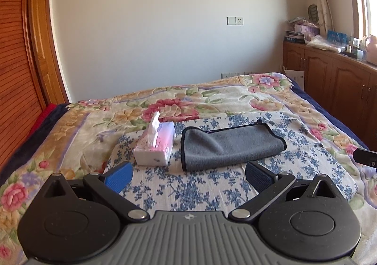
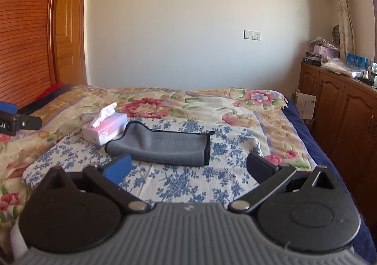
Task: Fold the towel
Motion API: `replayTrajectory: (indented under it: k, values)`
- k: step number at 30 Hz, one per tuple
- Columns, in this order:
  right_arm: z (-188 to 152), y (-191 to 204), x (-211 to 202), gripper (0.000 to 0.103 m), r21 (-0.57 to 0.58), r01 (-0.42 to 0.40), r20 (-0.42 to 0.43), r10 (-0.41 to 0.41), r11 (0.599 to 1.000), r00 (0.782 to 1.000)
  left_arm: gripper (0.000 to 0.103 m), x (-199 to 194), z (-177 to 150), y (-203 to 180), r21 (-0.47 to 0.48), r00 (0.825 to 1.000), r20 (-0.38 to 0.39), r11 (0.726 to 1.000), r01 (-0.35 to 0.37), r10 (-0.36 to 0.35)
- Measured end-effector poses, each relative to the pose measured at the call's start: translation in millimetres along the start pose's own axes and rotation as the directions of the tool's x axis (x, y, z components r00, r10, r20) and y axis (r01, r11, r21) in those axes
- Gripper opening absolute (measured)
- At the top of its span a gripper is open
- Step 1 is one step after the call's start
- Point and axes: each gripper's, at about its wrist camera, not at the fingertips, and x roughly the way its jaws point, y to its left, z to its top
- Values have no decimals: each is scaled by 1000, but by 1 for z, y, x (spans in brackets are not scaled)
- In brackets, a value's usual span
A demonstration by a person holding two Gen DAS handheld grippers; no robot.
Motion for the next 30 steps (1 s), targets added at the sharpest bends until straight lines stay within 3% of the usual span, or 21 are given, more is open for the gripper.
replayTrajectory:
  k: [18, 22, 30]
  values:
    - [-29, 3, -30, 103, 34, 23, -4, -23, 999, 1000, 103, -39, -48, 9, -47, 1000, -19, 999, -11, 10]
    - [-38, 8, -33, 103, 32, 18, -13, -18, 999, 1000, 103, -39, -59, 10, -66, 999, -35, 998, 22, -24]
    - [-43, 15, -38, 103, 36, 12, -12, -12, 999, 1000, 103, -43, -74, 2, -51, 1000, -5, 999, -16, 16]
